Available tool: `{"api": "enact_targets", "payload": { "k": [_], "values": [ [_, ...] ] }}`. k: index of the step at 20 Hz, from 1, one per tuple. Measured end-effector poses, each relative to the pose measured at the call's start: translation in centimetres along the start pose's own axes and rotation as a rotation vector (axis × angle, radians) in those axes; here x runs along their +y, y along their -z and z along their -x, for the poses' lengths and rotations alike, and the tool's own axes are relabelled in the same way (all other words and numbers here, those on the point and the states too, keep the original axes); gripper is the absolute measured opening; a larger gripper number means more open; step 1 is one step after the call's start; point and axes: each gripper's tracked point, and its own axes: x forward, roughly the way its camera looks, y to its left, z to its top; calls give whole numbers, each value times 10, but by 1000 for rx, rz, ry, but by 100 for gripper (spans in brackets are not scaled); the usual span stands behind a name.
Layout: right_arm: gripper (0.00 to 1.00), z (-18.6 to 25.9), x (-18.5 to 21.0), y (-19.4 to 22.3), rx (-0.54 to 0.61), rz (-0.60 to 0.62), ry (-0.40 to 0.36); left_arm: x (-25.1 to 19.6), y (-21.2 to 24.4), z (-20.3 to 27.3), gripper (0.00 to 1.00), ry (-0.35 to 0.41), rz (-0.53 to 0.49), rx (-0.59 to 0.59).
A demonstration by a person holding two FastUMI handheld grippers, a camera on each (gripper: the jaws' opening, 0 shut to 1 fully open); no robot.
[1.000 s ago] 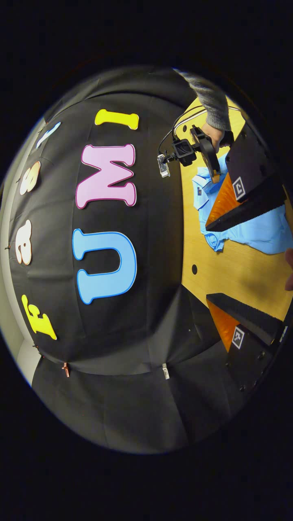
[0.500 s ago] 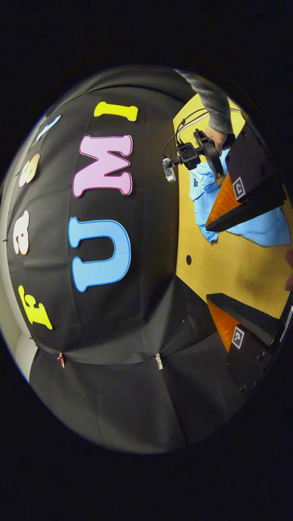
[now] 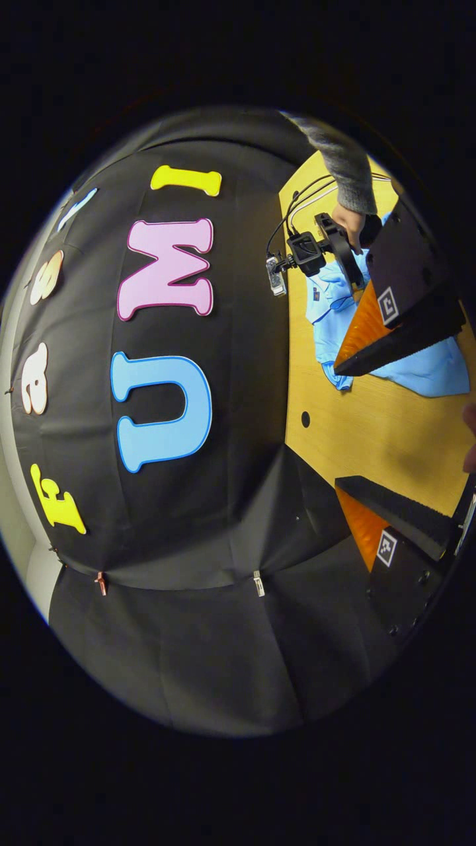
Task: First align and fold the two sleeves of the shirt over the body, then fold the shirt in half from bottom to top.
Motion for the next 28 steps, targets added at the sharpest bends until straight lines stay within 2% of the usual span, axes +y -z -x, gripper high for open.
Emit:
{"api": "enact_targets", "payload": {
  "k": [2, 3, 4, 5, 9, 13, 18, 20, 21, 22, 23, 28],
  "values": [
    [32, 2, -2, -2, -23, -31, 3, -2, 1, -2, 96, 6, -5, 3],
    [56, 4, -3, -2, -32, -53, 0, -3, 3, -4, 96, 8, -10, 5],
    [55, 8, -2, -5, -49, -81, -10, -5, 3, -7, 96, 9, -15, 6],
    [71, 11, -3, -9, -72, -106, -18, -7, 4, -11, 96, 14, -21, 6],
    [95, 46, -16, -38, -214, -151, -36, -18, 3, -38, 96, 34, -62, -2],
    [98, 101, -38, -62, -374, -167, -19, -35, 0, -66, 96, 68, -84, -15],
    [98, 177, -54, -66, -507, -188, -5, -63, 12, -112, 96, 118, -76, 11],
    [98, 207, -56, -63, -541, -185, -14, -75, 22, -135, 96, 136, -103, 26],
    [98, 220, -57, -62, -556, -176, -18, -81, 28, -146, 92, 146, -119, 42],
    [98, 236, -61, -60, -573, -160, -19, -88, 34, -159, 92, 161, -126, 58],
    [98, 249, -66, -58, -583, -147, -12, -95, 41, -171, 96, 176, -126, 74],
    [98, 298, -79, -37, -615, -161, 14, -104, 88, -240, 98, 176, -115, 203]
  ]
}}
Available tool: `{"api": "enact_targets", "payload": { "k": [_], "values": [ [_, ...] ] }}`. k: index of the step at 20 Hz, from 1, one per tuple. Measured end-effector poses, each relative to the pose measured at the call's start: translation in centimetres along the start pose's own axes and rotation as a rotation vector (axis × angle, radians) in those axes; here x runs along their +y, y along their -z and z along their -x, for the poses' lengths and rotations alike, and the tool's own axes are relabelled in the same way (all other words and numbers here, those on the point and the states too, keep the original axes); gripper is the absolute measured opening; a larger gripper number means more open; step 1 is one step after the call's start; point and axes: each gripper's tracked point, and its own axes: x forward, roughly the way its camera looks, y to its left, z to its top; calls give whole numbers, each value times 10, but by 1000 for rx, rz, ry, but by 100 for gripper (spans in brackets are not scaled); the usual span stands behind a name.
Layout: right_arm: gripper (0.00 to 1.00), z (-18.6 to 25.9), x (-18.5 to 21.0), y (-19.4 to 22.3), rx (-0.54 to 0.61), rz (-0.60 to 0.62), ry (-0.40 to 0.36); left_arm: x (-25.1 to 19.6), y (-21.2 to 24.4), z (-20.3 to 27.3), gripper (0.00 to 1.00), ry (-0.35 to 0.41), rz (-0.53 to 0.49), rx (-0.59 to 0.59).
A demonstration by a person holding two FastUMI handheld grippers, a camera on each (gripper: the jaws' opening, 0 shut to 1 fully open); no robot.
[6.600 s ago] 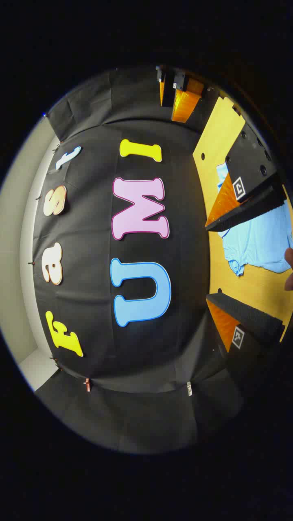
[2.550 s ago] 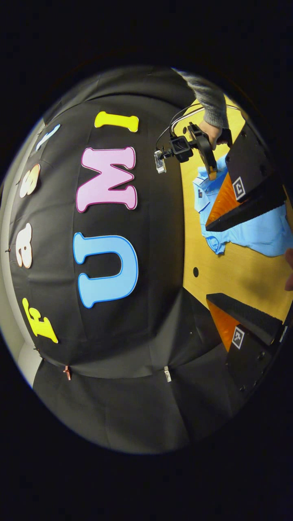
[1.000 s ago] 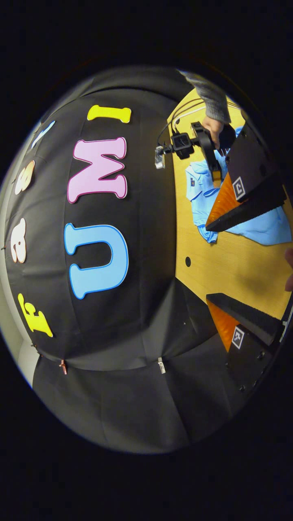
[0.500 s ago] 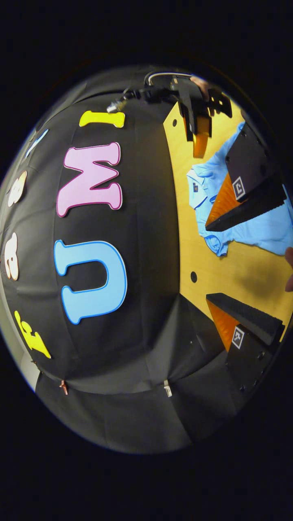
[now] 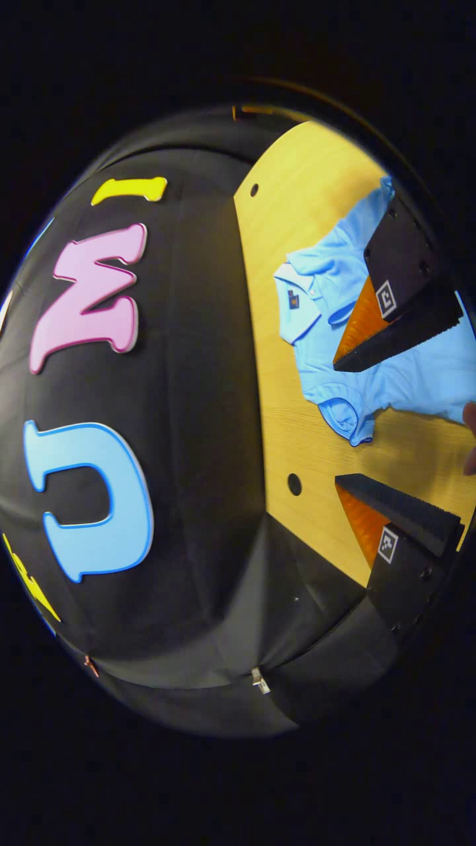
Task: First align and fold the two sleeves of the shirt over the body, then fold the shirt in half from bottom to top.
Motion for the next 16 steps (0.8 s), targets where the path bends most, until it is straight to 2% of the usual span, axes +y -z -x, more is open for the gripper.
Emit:
{"api": "enact_targets", "payload": {
  "k": [5, 10, 16],
  "values": [
    [98, 40, -10, 3, 2, -6, 36, 14, 42, -64, 99, -13, 92, 168],
    [98, 56, -20, 14, 33, -56, 79, 23, 62, -99, 99, -18, 138, 261],
    [98, 66, -26, 26, 58, -71, 111, 7, 81, -115, 98, 86, 126, 319]
  ]
}}
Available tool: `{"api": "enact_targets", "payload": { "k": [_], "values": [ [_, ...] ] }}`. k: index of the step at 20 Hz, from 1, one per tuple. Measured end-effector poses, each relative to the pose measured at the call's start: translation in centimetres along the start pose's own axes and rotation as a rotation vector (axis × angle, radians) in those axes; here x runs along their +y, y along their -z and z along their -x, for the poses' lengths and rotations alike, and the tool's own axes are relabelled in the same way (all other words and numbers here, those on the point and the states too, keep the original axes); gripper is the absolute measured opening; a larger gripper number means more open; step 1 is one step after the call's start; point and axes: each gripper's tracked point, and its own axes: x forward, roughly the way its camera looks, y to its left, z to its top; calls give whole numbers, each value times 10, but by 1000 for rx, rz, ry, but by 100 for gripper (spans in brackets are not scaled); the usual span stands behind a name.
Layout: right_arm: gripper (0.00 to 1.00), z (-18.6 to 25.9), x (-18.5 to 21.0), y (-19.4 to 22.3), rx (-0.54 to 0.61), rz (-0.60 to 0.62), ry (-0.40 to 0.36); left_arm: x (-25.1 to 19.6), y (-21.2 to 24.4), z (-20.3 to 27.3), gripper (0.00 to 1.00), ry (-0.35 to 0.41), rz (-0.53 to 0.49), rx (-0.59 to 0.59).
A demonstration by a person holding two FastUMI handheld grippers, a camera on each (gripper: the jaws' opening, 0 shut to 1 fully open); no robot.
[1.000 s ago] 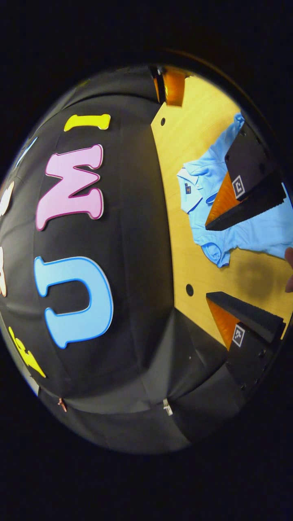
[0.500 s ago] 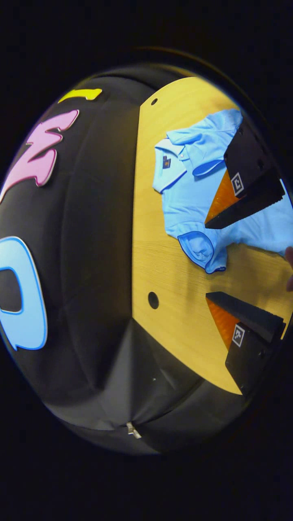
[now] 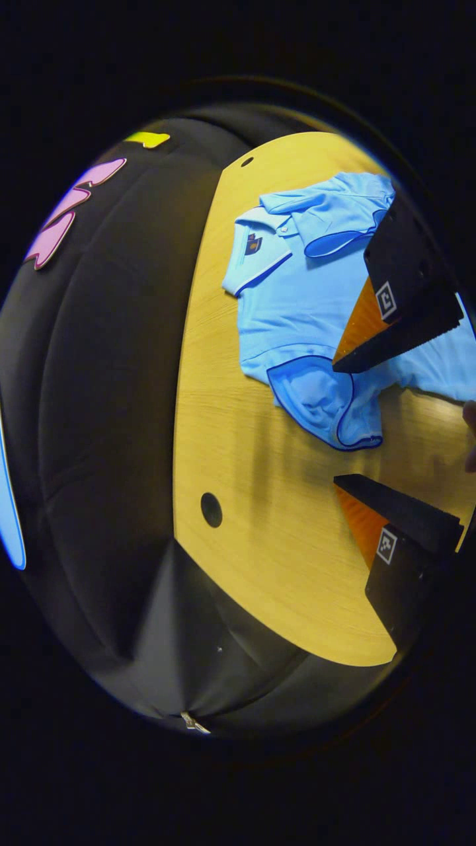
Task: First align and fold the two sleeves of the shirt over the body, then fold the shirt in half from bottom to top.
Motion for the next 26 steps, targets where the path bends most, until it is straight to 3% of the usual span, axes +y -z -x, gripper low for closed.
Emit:
{"api": "enact_targets", "payload": {
  "k": [6, 11, 12, 13, 16, 22, 25, 26],
  "values": [
    [98, 5, -3, 8, 24, -12, 8, -5, 4, -7, 96, 27, -31, 27],
    [98, 8, -6, 13, 38, -18, 10, -5, 3, -6, 16, 31, -25, 30],
    [98, 8, -7, 13, 40, -20, 10, -11, 3, -5, 15, 59, -14, 31],
    [98, 8, -8, 14, 42, -22, 12, -14, 3, -2, 7, 92, 1, 37],
    [98, 10, -8, 16, 47, -25, 12, -25, 7, 1, 6, 161, 26, 53],
    [98, 11, -7, 16, 51, -34, 6, -24, -17, 13, 6, 107, -15, -20],
    [98, 13, -9, 14, 42, -39, 7, -49, -34, 33, 6, 138, -49, -78],
    [98, 14, -10, 14, 39, -41, 8, -63, -40, 41, 1, 159, -62, -100]
  ]
}}
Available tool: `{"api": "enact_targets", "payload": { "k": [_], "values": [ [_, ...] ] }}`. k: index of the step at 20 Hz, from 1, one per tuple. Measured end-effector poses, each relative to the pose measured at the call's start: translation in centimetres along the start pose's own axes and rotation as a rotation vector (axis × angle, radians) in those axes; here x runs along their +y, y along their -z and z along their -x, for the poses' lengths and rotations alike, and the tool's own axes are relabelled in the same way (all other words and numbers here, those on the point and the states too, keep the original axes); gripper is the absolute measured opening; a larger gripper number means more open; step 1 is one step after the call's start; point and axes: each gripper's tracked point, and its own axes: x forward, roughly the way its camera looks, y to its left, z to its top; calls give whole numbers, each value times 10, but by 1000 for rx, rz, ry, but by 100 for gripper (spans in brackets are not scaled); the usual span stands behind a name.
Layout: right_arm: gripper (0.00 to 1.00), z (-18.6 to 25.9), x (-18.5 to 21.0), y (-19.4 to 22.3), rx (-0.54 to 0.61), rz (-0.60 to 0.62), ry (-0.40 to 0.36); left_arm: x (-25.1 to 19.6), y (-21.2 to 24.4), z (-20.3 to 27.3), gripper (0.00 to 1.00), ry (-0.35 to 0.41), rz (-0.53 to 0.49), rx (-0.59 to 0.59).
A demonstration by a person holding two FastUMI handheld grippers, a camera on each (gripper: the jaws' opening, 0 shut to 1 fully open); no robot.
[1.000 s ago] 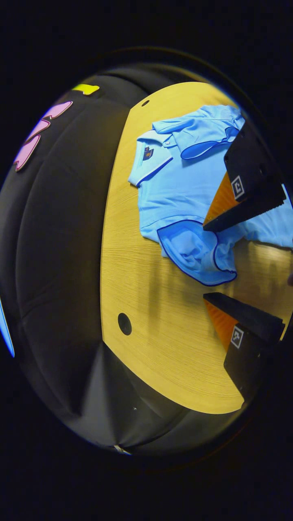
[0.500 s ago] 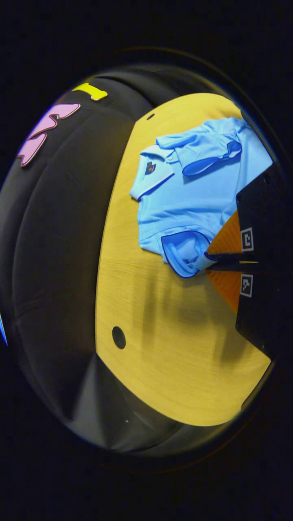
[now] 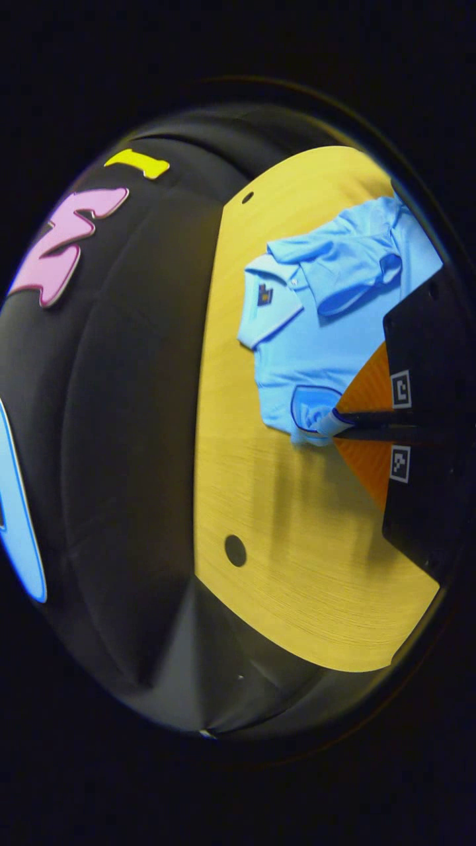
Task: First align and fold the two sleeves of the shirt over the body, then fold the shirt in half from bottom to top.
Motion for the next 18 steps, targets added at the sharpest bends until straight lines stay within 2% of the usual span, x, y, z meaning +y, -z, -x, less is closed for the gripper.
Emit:
{"api": "enact_targets", "payload": {
  "k": [3, 4, 9, 13, 18],
  "values": [
    [98, 5, -4, 2, -2, -9, 6, -48, -14, 13, 11, 58, -50, -51],
    [98, 7, -6, 3, 0, -12, 10, -66, -15, 16, 6, 87, -70, -57],
    [98, 20, -18, 8, 1, -26, 34, -135, 8, 16, 6, 172, -211, -23],
    [98, 29, -29, 13, 4, -30, 56, -163, 38, 6, 6, 175, -316, 19],
    [98, 37, -38, 25, 22, -46, 75, -181, 62, -4, 6, 143, -437, 49]
  ]
}}
